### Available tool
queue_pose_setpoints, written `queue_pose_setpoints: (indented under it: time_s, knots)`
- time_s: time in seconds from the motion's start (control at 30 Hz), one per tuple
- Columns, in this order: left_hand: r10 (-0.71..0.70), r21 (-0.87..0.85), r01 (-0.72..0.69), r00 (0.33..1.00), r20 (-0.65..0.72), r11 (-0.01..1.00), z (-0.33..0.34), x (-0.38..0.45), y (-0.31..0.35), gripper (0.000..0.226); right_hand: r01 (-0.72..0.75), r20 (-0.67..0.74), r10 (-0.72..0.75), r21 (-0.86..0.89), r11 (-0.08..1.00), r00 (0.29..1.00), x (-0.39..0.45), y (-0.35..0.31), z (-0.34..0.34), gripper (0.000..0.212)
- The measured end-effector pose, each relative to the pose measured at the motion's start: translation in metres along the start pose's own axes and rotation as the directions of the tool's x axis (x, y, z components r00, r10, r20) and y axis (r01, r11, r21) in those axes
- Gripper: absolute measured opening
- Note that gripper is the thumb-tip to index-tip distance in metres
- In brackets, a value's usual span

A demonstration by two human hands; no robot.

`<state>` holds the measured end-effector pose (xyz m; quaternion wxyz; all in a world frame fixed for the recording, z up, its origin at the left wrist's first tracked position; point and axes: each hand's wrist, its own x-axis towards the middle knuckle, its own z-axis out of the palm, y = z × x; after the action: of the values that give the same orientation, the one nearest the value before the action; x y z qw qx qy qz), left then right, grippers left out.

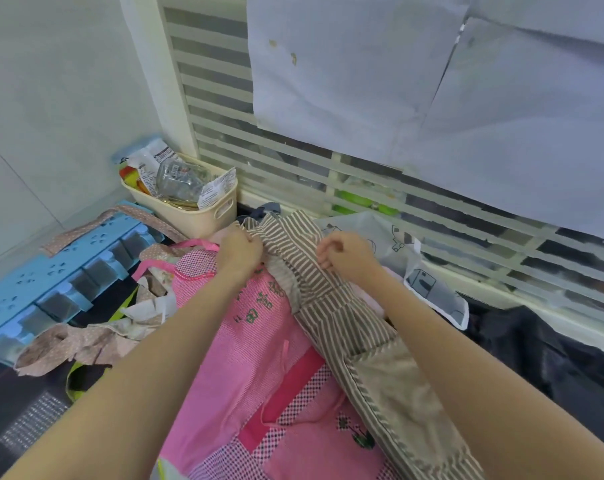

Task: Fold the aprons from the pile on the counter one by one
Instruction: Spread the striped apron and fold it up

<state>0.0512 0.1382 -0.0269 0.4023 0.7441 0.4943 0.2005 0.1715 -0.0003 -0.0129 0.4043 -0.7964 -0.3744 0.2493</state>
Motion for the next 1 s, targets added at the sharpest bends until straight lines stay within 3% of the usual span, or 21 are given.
queue_pose_setpoints:
  time_s: [0.1,0.17,0.23,0.33,0.4,0.47,0.5,0.57,0.63,0.73,0.87,1.0]
  knots:
    - [0.094,-0.038,-0.097,0.994,-0.064,0.995,0.006,-0.042,0.001,0.014,-0.094,0.102,0.124,-0.256,0.962,0.987,-0.017,0.018,-0.026,0.020]
    - [0.145,-0.047,-0.146,0.989,-0.020,0.988,0.020,-0.067,-0.003,0.011,-0.166,0.176,0.238,-0.347,0.923,0.955,-0.026,0.037,-0.036,0.031]
    - [0.116,0.030,-0.119,0.989,0.093,0.992,0.037,-0.094,-0.008,0.023,-0.222,0.258,0.338,-0.390,0.893,0.905,-0.042,0.053,-0.041,0.042]
    - [0.059,0.162,-0.099,0.970,0.235,0.982,0.063,-0.115,-0.019,0.030,-0.306,0.345,0.392,-0.279,0.911,0.853,-0.058,0.073,-0.040,0.060]
    - [-0.016,0.099,-0.001,0.986,0.164,0.995,0.075,-0.124,-0.023,0.049,-0.352,0.404,0.390,-0.168,0.921,0.827,-0.064,0.089,-0.042,0.076]
    - [-0.115,0.049,0.115,0.993,0.005,0.992,0.085,-0.133,-0.023,0.062,-0.344,0.457,0.374,-0.152,0.927,0.807,-0.071,0.101,-0.044,0.087]
    - [-0.171,0.016,0.173,0.983,-0.061,0.985,0.092,-0.144,-0.020,0.063,-0.295,0.463,0.351,-0.192,0.936,0.814,-0.076,0.109,-0.047,0.086]
    - [-0.254,-0.083,0.244,0.957,-0.138,0.966,0.101,-0.155,-0.019,0.057,-0.187,0.355,0.259,-0.224,0.956,0.898,-0.078,0.121,-0.045,0.065]
    - [-0.282,-0.134,0.263,0.948,-0.149,0.955,0.113,-0.163,-0.022,0.032,-0.124,0.222,0.173,-0.216,0.968,0.960,-0.080,0.126,-0.045,0.039]
    - [-0.337,-0.266,0.307,0.939,-0.073,0.914,0.124,-0.167,-0.030,0.019,-0.105,0.148,0.138,-0.214,0.971,0.979,-0.081,0.130,-0.043,0.027]
    - [-0.461,-0.614,0.396,0.886,0.059,0.683,0.129,-0.174,-0.029,0.027,-0.156,0.116,0.167,-0.098,0.983,0.979,-0.083,0.134,-0.044,0.018]
    - [-0.423,-0.670,0.436,0.885,0.197,0.600,0.141,-0.196,-0.029,0.036,-0.168,0.092,0.172,-0.048,0.985,0.981,-0.086,0.144,-0.046,0.011]
